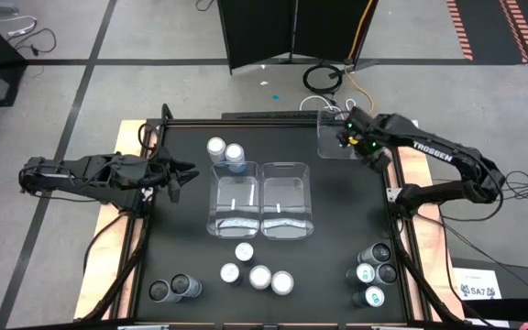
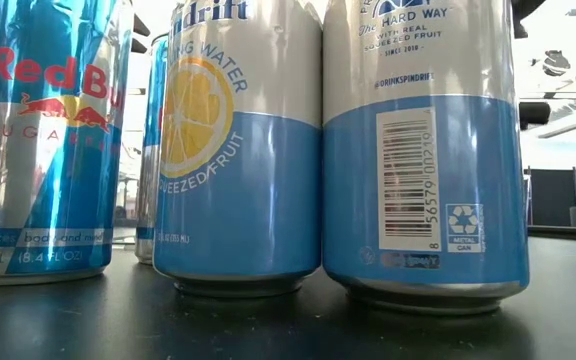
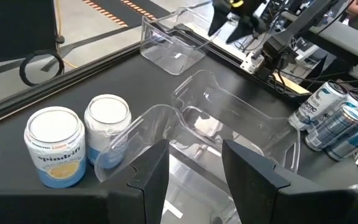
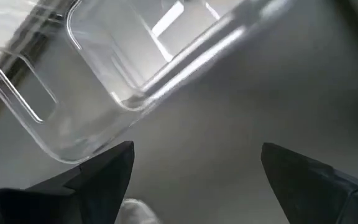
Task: Sort soda cans
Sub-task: Move the transparent bins to the center
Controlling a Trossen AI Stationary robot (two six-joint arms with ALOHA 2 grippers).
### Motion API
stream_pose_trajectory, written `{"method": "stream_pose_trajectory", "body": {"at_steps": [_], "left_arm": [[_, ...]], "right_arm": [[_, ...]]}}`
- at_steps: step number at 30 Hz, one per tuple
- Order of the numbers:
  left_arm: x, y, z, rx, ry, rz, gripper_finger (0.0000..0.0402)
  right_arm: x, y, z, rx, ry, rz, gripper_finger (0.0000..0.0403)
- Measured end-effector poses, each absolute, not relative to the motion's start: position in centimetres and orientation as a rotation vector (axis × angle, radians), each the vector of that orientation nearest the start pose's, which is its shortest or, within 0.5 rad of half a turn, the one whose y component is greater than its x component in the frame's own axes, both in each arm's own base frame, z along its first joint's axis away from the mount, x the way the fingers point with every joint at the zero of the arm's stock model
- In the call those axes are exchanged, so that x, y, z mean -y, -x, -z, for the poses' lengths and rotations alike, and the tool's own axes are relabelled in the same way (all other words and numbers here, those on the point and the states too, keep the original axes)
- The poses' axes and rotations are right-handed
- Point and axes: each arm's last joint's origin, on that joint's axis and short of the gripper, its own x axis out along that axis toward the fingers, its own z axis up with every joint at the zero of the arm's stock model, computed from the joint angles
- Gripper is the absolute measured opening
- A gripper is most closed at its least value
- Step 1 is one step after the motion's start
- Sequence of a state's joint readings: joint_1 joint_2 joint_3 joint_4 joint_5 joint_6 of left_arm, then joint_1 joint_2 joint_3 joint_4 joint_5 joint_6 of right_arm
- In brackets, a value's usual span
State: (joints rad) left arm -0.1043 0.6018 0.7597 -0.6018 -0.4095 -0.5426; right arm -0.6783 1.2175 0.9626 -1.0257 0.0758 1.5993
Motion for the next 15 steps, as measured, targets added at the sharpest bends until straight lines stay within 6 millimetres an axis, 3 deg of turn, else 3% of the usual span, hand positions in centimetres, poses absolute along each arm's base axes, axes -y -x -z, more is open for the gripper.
{"method": "stream_pose_trajectory", "body": {"at_steps": [7, 15], "left_arm": [[0.1, -12.1, -31.0, -0.337, 0.417, -0.408, 0.0158], [0.1, -12.0, -31.0, -0.343, 0.363, -0.411, 0.0158]], "right_arm": [[13.0, -17.2, -24.1, -0.155, -1.794, 1.65, 0.0345], [13.2, -17.4, -22.3, -0.063, -1.889, 1.794, 0.0345]]}}
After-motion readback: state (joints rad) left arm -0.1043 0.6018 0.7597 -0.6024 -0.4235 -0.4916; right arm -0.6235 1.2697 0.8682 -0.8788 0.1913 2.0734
